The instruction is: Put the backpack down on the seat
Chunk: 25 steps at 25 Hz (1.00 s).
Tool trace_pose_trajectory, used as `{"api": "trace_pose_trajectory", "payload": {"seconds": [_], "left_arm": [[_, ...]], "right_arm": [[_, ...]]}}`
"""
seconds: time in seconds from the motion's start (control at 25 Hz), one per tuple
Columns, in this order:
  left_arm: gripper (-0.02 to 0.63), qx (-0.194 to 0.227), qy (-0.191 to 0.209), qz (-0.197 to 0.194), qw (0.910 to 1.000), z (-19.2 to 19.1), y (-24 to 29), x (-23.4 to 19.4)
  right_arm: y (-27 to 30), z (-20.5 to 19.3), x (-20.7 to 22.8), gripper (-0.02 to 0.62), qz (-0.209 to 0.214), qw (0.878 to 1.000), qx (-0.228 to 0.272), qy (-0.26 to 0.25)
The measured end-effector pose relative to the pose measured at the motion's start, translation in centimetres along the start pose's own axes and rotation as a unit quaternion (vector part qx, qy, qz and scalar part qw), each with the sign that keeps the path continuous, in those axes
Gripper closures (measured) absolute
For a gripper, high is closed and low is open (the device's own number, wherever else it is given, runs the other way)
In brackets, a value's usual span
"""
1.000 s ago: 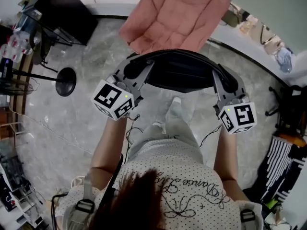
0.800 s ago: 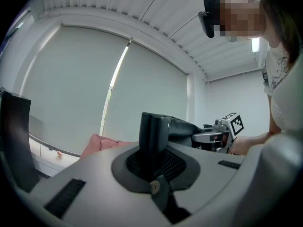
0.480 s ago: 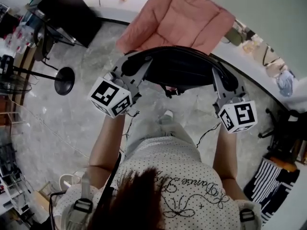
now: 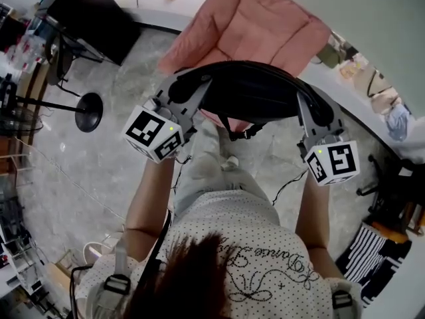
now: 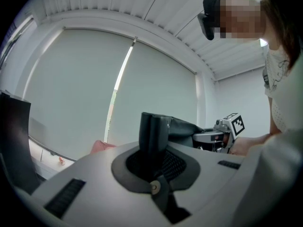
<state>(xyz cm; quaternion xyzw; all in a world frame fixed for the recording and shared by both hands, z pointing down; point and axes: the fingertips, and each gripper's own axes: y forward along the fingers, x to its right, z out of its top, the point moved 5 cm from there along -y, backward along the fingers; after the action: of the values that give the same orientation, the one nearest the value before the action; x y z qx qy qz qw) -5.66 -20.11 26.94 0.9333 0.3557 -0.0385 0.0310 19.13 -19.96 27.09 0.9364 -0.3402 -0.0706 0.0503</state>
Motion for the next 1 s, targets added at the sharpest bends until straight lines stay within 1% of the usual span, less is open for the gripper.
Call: {"api": "trace_pose_trajectory", "payload": {"seconds": [0.16, 0.28, 0.52, 0.76, 0.88, 1.0], "left_arm": [[0.586, 0.008, 0.003, -0.009, 0.9999, 0.2, 2.0, -2.8], [0.586, 0.014, 0.002, -0.021, 0.9997, 1.1, 4.1, -5.4], [0.586, 0.024, 0.006, -0.039, 0.9989, 2.3, 8.1, -13.7], [0.586, 0.009, -0.002, -0.055, 0.9984, 3.1, 11.2, -21.1], [0.586, -0.001, -0.01, -0.065, 0.9978, 2.7, 12.6, -23.4], [0.586, -0.01, -0.016, -0.066, 0.9977, 2.0, 14.0, -25.0]], "right_arm": [[2.4, 0.3, 1.2, 0.528, -0.013, 1.0, 0.0, -0.002], [4.8, 1.1, 2.5, 0.528, -0.024, 1.0, 0.002, -0.008], [12.9, 2.8, 4.9, 0.528, -0.042, 0.999, 0.003, -0.009], [19.9, 3.1, 6.0, 0.528, -0.06, 0.998, -0.008, 0.011], [22.1, 2.7, 6.5, 0.528, -0.067, 0.997, -0.017, 0.023], [23.7, 1.9, 7.3, 0.528, -0.067, 0.997, -0.027, 0.034]]}}
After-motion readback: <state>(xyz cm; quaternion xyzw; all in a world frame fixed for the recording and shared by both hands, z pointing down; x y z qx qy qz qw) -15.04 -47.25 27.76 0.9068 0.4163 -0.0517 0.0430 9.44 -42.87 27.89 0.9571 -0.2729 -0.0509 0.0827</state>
